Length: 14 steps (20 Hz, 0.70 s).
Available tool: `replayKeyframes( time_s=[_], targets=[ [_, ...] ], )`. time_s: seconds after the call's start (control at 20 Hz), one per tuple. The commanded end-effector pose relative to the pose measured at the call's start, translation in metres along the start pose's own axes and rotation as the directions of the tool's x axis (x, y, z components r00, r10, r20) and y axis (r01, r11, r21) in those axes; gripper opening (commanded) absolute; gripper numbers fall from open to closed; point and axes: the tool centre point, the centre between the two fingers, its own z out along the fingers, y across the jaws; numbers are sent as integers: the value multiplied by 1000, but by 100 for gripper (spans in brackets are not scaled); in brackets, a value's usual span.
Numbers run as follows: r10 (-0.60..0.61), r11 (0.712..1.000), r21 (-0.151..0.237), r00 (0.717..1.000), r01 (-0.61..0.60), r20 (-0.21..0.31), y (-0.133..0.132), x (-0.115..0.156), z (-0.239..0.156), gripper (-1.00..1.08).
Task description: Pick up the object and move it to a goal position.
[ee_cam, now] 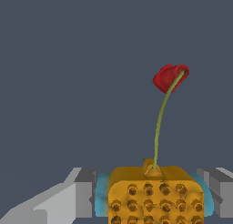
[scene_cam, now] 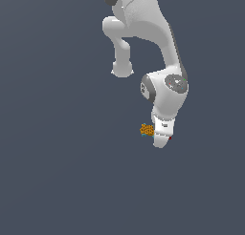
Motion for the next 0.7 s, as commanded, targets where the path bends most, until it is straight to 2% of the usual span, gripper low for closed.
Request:
replayKeyframes(
  time_s=[0.0, 0.3, 0.65],
  targets=[
    [1, 1000, -1, 1000, -1, 0, -9, 22, -10, -100],
    [1, 1000, -1, 1000, -1, 0, -20, 53, -23, -100],
    [2, 1000, 0, 1000, -2, -1, -19, 54, -23, -100]
  ],
)
